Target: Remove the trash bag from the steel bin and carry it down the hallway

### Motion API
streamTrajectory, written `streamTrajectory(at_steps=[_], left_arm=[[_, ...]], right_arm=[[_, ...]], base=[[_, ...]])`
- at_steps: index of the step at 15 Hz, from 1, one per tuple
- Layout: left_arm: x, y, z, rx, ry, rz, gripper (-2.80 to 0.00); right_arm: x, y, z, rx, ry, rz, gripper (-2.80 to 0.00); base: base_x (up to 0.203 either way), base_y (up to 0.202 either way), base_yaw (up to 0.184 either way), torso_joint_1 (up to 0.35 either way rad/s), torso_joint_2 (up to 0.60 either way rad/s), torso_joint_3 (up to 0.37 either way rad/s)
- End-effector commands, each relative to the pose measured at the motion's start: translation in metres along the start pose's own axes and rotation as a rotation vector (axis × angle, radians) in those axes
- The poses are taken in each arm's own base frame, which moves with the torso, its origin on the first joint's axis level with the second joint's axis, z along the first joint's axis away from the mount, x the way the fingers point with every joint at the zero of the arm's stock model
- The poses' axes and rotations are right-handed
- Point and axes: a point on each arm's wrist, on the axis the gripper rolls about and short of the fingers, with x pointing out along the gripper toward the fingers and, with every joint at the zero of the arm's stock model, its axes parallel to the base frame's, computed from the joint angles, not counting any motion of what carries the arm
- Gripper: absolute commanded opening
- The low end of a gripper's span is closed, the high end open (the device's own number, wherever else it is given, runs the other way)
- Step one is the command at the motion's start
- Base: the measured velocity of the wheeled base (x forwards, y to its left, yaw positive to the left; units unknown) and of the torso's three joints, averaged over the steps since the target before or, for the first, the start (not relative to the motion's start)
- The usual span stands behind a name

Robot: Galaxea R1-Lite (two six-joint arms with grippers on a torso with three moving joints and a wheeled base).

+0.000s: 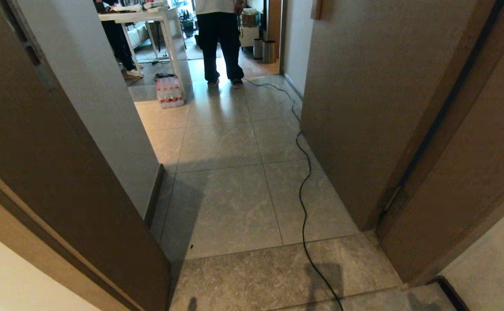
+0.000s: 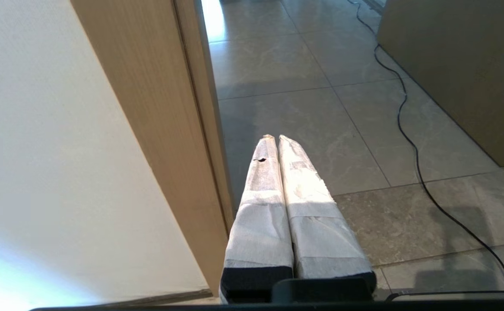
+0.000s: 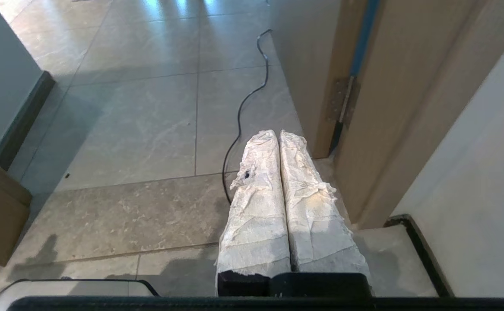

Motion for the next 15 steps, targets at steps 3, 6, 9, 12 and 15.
streamTrajectory(at_steps=[3,6,9,12,15], left_arm=[[0.0008,0.0000,-0.0029,0.000,0.010,0.000,-2.80],[0.0008,0.0000,-0.0029,-0.001,0.010,0.000,-2.80],[0.0008,0.0000,-0.0031,0.002,0.011,0.000,-2.80],[0.0008,0.0000,-0.0028,0.000,0.008,0.000,-2.80],[0.0008,0.0000,-0.0029,0.001,0.010,0.000,-2.80]], right_arm=[[0.0001,0.0000,0.0001,0.000,0.001,0.001,-2.80],[0.0001,0.0000,0.0002,0.000,-0.001,0.001,-2.80],[0.0001,0.0000,0.0001,0.000,0.001,0.001,-2.80],[0.0001,0.0000,0.0001,0.000,0.001,0.001,-2.80],[0.0001,0.0000,0.0001,0.000,0.000,0.001,-2.80]], base=[[0.000,0.000,0.000,0.000,0.00,0.000],[0.000,0.000,0.000,0.000,0.00,0.000],[0.000,0.000,0.000,0.000,0.00,0.000],[0.000,0.000,0.000,0.000,0.00,0.000],[0.000,0.000,0.000,0.000,0.00,0.000]])
